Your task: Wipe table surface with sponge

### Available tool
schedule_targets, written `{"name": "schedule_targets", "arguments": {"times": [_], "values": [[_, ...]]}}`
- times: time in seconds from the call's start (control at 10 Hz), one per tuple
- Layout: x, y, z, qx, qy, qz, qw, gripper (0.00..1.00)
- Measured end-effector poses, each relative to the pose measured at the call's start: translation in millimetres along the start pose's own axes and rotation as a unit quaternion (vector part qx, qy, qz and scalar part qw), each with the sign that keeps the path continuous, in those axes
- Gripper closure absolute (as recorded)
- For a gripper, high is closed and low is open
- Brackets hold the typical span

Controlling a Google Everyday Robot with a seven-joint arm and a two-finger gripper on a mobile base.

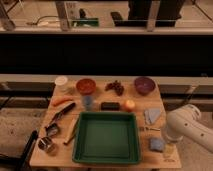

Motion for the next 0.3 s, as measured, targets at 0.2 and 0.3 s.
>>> {"name": "schedule_targets", "arguments": {"times": [0.2,0.3], "values": [[-9.1,5.3,-29.5,0.024,-0.010,-0.008,0.9996,0.20],[-14.5,9.8,-44.7,0.039,-0.013,-0.012,0.9991,0.20]]}}
